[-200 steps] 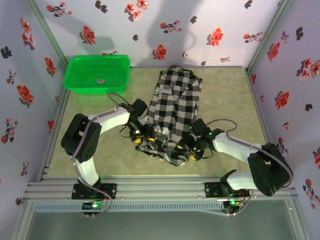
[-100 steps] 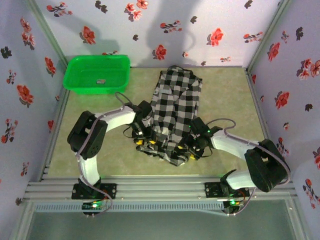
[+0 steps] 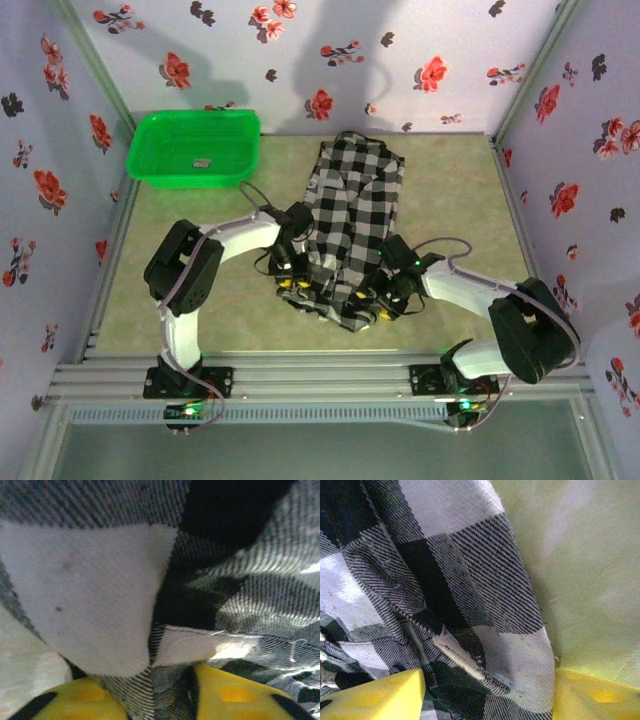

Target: Fold and stack the long sleeve shirts

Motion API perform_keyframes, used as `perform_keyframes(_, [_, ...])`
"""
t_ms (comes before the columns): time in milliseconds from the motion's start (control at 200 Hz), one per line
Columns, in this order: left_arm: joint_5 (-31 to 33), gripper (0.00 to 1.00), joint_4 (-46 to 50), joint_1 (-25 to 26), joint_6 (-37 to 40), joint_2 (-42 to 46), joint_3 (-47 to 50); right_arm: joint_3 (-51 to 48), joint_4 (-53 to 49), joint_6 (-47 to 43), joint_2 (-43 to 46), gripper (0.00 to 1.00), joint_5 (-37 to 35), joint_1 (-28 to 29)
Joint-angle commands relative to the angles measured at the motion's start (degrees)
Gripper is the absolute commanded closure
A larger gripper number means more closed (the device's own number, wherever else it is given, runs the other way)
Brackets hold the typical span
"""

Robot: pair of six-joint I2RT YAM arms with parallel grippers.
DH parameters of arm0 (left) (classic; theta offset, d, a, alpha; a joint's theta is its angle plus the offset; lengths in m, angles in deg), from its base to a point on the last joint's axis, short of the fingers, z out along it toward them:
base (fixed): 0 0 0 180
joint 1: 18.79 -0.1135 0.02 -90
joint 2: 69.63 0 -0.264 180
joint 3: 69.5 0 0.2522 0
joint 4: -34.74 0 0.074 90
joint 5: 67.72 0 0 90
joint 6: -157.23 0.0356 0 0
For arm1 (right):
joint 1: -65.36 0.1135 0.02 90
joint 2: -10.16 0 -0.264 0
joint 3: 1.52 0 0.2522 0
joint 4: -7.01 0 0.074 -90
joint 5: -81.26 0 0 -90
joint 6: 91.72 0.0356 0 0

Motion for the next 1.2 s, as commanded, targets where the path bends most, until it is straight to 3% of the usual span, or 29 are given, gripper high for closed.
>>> perform_keyframes(0, [1.6,0.74,0.8,0.8,0.5,-1.9,-2.3,-1.9,13.8,2.6,-2.6,0.38,0.7,0.3])
perform_keyframes(200, [-1.6,0.87,2.4,1.2,1.3,-0.2,-2.3,0.8,11.9,2.4,-2.8,0.62,1.5,0.3])
perform_keyframes(495, [-2.9,0.90,5.2,1.2,1.1,7.0,0.2,3.6,6.3,1.7,-0.8,1.00,1.9,0.3])
perform_keyframes(770, [-7.0,0.94,4.5,-1.0,-0.5,8.9,-3.9,6.4,2.1,1.5,3.1,1.00,1.0,-1.5])
perform_keyframes(985, [-10.6,0.94,1.7,-4.3,-2.2,8.6,-6.6,10.4,-1.1,-1.4,4.4,1.00,2.5,-8.1])
perform_keyframes(1195, [-15.8,0.95,-5.5,-8.2,-7.4,7.4,-8.8,16.2,-2.3,-6.3,0.1,1.00,5.2,-15.1])
